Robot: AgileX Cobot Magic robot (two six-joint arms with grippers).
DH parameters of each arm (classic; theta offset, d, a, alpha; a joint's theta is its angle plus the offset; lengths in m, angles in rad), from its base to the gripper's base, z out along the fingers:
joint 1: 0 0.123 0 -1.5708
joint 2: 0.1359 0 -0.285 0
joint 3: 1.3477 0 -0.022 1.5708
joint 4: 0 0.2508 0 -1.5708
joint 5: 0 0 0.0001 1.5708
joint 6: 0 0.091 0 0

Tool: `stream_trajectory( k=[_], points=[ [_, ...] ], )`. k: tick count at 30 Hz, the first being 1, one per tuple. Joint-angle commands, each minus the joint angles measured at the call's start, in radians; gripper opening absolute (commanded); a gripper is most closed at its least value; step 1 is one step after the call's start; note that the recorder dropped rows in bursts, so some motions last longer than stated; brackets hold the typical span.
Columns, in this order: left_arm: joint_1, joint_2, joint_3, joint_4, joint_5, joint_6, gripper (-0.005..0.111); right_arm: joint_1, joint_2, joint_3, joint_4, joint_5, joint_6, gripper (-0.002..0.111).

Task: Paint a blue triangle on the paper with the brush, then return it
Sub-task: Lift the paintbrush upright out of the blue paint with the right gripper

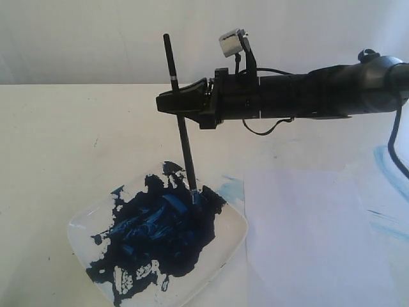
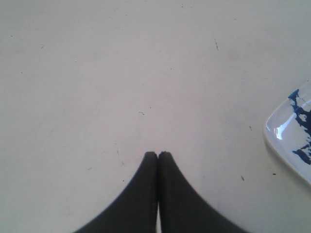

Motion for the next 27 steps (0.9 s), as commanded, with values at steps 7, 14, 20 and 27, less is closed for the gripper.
stream_trajectory(
  k=[7,14,20,27],
  points=[
    [-0.006,-0.004,0.004,0.000,-0.004,-0.001,0.000,0.001,-0.020,-0.042,0.003,0.004,-0.002,0.000],
    [-0.006,-0.004,0.004,0.000,-0.004,-0.001,0.000,0.001,0.007,-0.042,0.003,0.001,-0.002,0.000],
    [-0.006,-0.004,0.004,0.000,-0.004,-0.001,0.000,0.001,0.009,-0.042,0.003,0.001,-0.002,0.000],
    [-0.006,-0.004,0.004,0.000,-0.004,-0.001,0.000,0.001,0.014,-0.042,0.003,0.011,0.002,0.000]
  ],
)
